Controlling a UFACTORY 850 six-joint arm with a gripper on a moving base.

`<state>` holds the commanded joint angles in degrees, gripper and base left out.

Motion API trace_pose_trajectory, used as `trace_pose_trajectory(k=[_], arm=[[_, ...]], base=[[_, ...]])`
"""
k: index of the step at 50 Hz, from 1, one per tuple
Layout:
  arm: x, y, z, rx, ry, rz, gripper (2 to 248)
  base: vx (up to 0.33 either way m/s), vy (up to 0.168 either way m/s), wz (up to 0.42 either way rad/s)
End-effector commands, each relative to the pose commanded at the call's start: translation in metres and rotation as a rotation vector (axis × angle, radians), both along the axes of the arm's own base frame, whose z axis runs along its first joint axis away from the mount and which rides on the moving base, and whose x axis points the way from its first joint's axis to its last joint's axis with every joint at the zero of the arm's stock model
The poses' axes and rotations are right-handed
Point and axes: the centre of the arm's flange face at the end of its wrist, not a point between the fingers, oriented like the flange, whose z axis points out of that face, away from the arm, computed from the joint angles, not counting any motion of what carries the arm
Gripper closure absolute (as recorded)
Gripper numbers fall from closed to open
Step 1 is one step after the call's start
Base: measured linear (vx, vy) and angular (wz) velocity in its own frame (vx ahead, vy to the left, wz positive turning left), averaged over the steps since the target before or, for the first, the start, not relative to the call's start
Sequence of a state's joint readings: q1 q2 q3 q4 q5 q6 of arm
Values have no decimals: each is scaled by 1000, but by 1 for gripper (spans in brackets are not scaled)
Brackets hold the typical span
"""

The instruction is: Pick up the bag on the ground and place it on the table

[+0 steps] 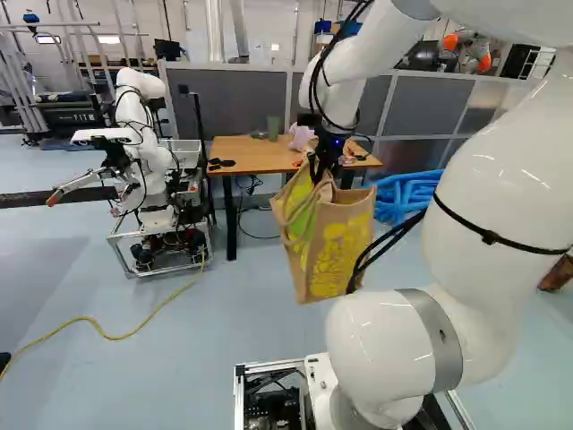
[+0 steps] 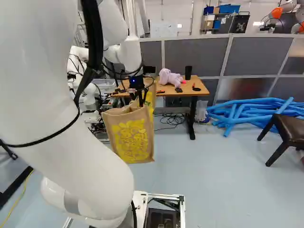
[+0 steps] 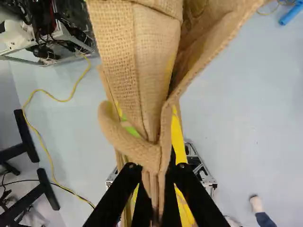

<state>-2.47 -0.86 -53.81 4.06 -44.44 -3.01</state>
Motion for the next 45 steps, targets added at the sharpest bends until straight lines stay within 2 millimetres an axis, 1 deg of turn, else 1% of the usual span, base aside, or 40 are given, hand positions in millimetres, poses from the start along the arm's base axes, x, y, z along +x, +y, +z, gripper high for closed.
trace_pose_trajectory(k=[19, 45], arm=[[4, 1, 28, 3, 8, 6, 228], [10, -1, 66, -30, -55, 28, 228]], base=[[0, 0, 0], [0, 0, 0]])
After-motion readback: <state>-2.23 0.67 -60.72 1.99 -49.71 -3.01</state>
